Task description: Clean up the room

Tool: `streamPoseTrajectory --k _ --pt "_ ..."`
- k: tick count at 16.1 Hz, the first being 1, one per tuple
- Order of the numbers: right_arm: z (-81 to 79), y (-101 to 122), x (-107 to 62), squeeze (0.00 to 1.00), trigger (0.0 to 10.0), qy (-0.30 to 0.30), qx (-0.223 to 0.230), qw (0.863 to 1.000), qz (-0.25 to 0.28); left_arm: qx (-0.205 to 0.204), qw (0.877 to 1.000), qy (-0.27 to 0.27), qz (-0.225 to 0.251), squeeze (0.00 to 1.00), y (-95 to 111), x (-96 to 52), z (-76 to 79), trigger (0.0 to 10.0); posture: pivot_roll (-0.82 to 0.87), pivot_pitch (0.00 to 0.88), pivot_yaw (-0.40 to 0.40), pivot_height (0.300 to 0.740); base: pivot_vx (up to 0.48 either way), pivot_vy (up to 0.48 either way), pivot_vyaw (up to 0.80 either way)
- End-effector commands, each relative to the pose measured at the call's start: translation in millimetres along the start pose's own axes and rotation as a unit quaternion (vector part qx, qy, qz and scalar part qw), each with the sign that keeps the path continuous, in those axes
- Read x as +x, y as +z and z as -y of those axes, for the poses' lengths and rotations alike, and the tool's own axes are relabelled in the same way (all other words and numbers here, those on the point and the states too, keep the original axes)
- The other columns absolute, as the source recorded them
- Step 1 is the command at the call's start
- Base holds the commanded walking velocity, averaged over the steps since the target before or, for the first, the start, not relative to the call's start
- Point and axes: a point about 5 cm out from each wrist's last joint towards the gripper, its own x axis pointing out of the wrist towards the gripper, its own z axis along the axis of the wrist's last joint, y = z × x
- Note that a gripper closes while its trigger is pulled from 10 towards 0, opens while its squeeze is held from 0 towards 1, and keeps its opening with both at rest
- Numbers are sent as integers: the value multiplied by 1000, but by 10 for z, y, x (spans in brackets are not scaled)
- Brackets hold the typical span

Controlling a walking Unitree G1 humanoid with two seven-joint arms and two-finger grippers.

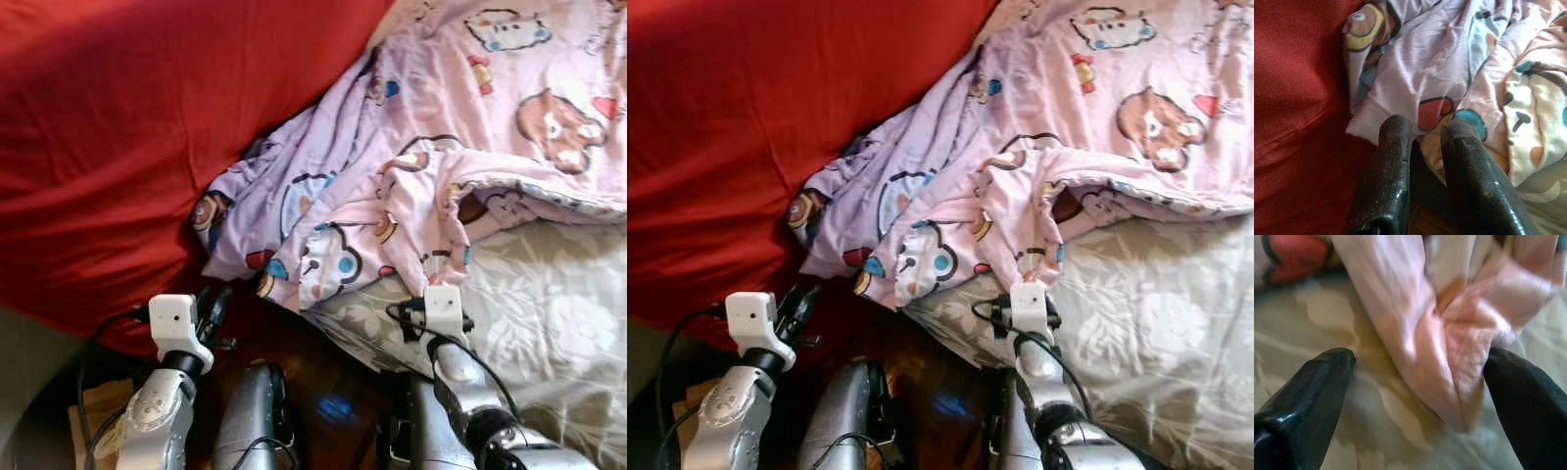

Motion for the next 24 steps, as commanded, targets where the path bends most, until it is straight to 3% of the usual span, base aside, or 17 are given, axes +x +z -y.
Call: streamPoseTrajectory --k 1,2,3,6,8,9,10,17,24 --pt "-9 -76 -22 0 2902 -9 4 1000 -17 -2 1000 10 -15 0 -40 -84 -57 10000 154 331 68 612 0 0 0" --pt "23 -56 -12 0 2471 -22 2 1000 -16 -2 1000 11 -17 0 -40 -100 -65 10000 156 335 69 612 0 0 0" --pt "93 -38 -1 0 706 -43 10 999 -14 -1 1000 14 -23 0 -50 -129 -76 10000 154 334 70 612 0 0 0" --pt "171 -93 -14 0 824 -61 5 998 -27 -3 999 16 -33 0 -54 -159 -68 10000 151 333 70 612 0 0 0" --pt "295 -221 -56 0 1725 -99 8 994 -56 -4 999 13 -37 0 -56 -147 -49 10000 147 336 71 612 0 0 0" --pt "327 -267 -72 0 78 -108 19 992 -69 -5 999 13 -38 0 -54 -141 -46 10000 147 337 72 612 0 0 0" --pt "339 -314 -88 0 0 -112 34 990 -81 -5 999 12 -39 0 -53 -137 -46 10000 147 337 72 612 0 0 0" --pt "207 -288 -71 0 0 -82 41 992 -85 -1 999 14 -46 0 -51 -132 -76 10000 157 332 77 612 0 0 0" --pt "247 -349 -93 0 0 -81 36 991 -97 3 999 14 -52 0 -88 -131 -71 10000 156 316 76 612 0 0 0"
